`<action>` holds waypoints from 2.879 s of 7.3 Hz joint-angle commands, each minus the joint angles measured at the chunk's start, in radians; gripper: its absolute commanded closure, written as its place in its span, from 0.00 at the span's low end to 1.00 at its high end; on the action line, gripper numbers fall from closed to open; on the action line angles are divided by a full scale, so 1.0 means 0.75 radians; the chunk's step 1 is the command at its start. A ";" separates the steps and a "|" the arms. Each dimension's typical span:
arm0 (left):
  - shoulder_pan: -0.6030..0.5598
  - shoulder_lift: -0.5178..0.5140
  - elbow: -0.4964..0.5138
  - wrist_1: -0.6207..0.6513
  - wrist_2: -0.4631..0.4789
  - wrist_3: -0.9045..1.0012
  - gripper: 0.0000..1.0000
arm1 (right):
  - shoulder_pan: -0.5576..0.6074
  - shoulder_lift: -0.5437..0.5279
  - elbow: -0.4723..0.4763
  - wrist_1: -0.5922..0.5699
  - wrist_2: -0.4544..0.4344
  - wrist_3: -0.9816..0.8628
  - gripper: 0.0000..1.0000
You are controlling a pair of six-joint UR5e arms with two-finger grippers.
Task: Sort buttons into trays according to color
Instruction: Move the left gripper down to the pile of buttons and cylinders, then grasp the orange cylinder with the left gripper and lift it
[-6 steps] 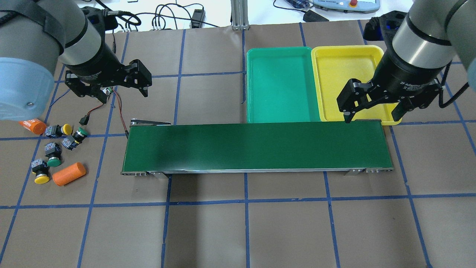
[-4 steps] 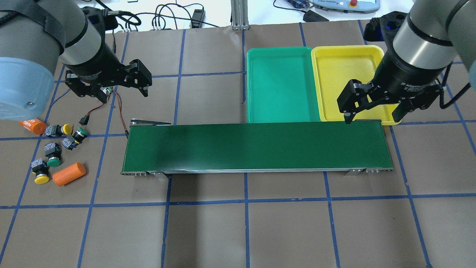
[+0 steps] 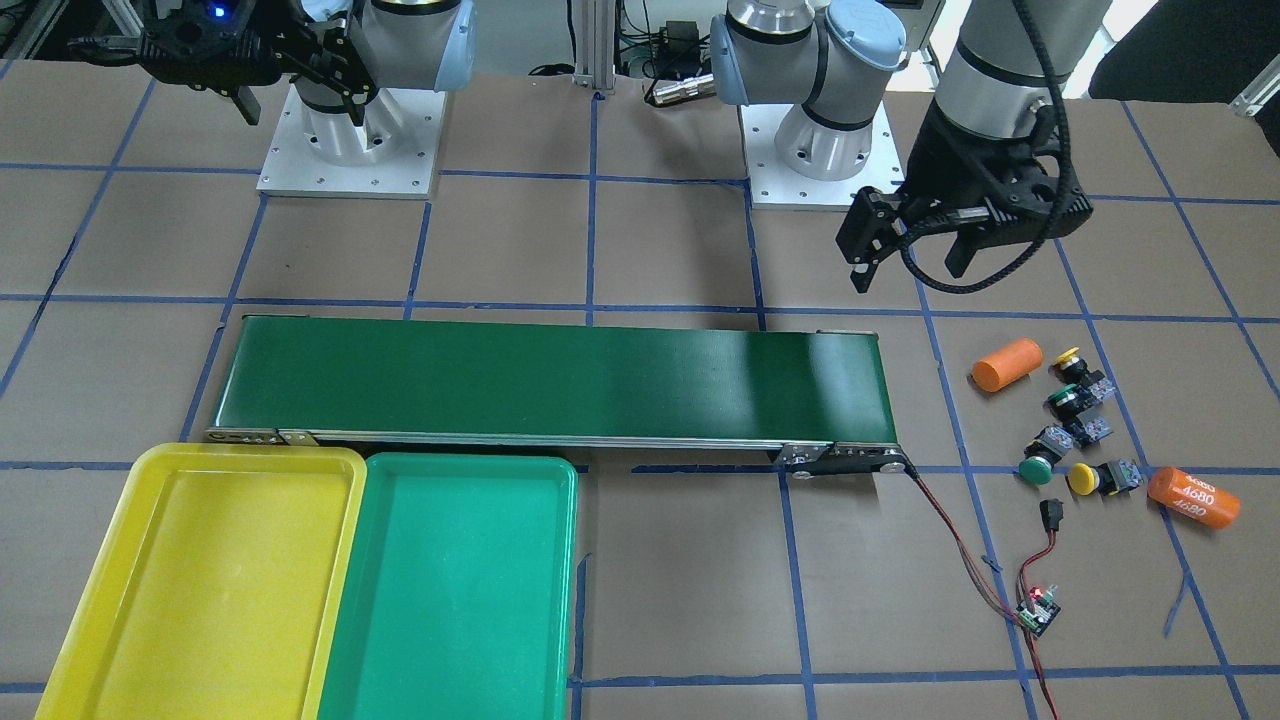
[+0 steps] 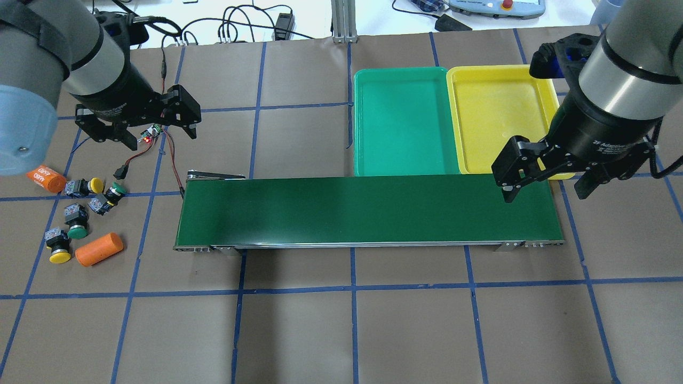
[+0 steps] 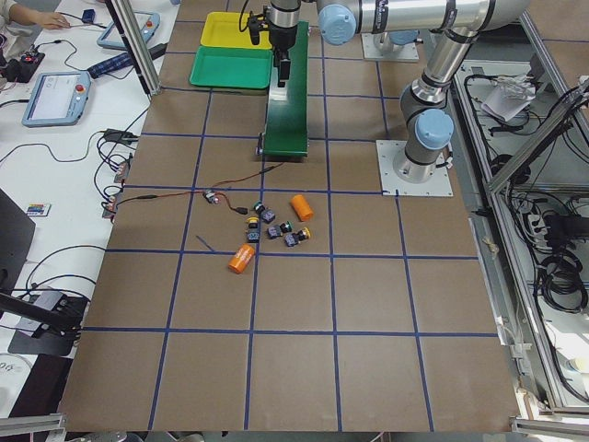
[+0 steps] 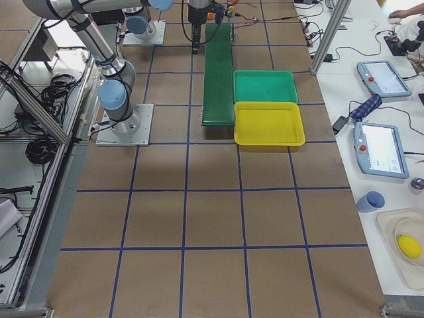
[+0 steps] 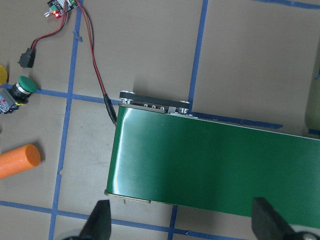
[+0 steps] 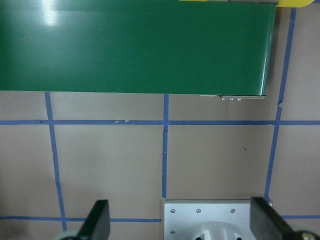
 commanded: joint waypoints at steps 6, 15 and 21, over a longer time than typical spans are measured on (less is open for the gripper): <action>0.390 -0.077 -0.042 0.018 -0.002 0.188 0.00 | 0.000 -0.027 0.002 0.035 -0.020 0.000 0.00; 0.706 -0.290 -0.580 0.605 0.246 1.741 0.00 | 0.000 -0.025 0.004 0.023 0.001 0.000 0.00; 0.698 -0.454 -0.551 0.740 0.231 2.101 0.06 | 0.000 -0.029 0.002 0.023 -0.016 -0.002 0.00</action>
